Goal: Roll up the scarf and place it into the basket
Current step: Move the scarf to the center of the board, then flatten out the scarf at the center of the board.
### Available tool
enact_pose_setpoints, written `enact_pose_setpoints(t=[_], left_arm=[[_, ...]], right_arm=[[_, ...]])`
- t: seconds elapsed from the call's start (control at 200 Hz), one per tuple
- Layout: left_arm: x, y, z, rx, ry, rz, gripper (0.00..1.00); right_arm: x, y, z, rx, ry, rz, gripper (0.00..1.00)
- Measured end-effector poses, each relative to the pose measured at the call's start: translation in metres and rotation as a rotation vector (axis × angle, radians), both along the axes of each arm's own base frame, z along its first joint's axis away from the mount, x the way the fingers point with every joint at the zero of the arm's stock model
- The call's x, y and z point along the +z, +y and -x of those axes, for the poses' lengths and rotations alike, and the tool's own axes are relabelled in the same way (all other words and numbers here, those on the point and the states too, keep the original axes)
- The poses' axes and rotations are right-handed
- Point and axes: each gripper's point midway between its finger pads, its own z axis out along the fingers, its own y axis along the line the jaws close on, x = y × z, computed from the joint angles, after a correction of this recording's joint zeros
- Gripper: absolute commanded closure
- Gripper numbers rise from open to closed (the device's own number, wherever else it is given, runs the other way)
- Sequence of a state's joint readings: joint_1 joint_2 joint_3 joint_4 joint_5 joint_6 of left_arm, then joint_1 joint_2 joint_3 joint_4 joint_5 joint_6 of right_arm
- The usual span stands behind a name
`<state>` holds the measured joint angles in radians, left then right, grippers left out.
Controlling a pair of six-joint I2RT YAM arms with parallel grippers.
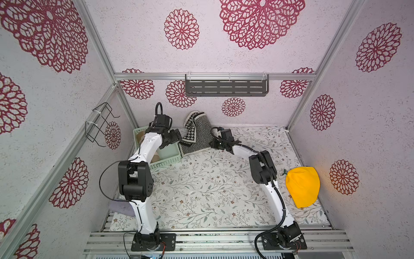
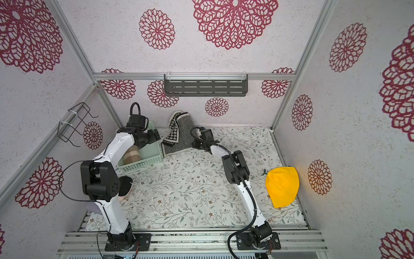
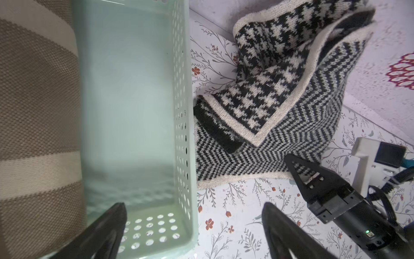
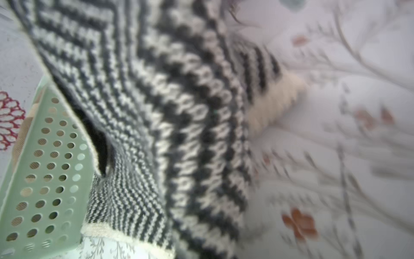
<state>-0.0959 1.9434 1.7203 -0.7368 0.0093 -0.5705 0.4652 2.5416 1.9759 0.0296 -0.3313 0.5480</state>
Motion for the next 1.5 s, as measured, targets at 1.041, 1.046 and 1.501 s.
enact_pose_setpoints(t=[1.041,1.046,1.501], left_arm=[[-0.115,-0.215,0.093,-0.799,0.153,-0.247,0.03],[-0.115,-0.215,0.092,-0.799,0.153,-0.247,0.03],[-0.141,-0.232,0.084,-0.834,0.187,-0.186,0.88]], right_arm=[[0.054,-0.209,0.254,-0.349,0.222,0.277,0.28],[0.055,-0.210,0.254,-0.349,0.219,0.278,0.28],[0.092,-0.220,0.236,-0.402,0.115,0.295,0.18]])
